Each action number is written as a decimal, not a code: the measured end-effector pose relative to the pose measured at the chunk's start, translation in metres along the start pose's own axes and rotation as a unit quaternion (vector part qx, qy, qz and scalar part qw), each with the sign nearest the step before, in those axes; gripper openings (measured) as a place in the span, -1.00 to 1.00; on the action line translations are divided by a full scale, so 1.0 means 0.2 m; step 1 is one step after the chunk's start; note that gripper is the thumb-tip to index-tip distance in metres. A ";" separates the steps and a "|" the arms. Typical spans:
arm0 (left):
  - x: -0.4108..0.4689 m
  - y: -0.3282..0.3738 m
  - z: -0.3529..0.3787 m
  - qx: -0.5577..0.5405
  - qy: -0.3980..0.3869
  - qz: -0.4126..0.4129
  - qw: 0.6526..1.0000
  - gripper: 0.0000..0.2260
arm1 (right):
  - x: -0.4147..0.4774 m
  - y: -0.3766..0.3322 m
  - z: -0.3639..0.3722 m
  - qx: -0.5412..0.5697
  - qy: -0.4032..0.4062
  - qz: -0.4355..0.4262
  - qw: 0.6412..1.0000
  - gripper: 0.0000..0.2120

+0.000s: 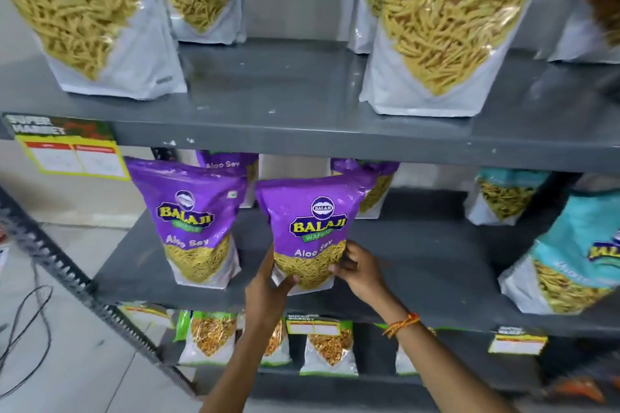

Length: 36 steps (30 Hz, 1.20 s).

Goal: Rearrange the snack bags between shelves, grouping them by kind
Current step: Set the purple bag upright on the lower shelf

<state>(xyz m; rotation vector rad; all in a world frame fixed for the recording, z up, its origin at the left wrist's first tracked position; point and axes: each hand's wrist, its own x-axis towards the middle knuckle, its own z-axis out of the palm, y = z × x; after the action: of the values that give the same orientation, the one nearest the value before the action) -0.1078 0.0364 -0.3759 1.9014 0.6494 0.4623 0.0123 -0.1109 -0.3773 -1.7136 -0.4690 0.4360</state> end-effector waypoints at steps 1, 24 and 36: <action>0.02 0.04 0.05 0.005 -0.016 0.008 1.000 -0.38 | -0.02 0.00 -0.06 0.007 0.018 -0.002 1.000 -0.65; 0.11 0.22 0.44 -0.021 -0.137 -0.001 0.990 -0.44 | -0.12 0.05 -0.46 -0.009 0.093 0.011 0.996 -0.75; -0.04 0.25 0.42 0.012 -0.154 -0.003 0.988 -0.51 | -0.29 0.05 -0.44 -0.099 0.150 0.015 0.984 -0.77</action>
<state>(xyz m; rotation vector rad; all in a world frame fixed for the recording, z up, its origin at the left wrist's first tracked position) -0.0541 -0.0440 -0.3631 1.9406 0.4580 0.1507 0.0105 -0.2161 -0.3696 -1.9409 -0.2747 0.1503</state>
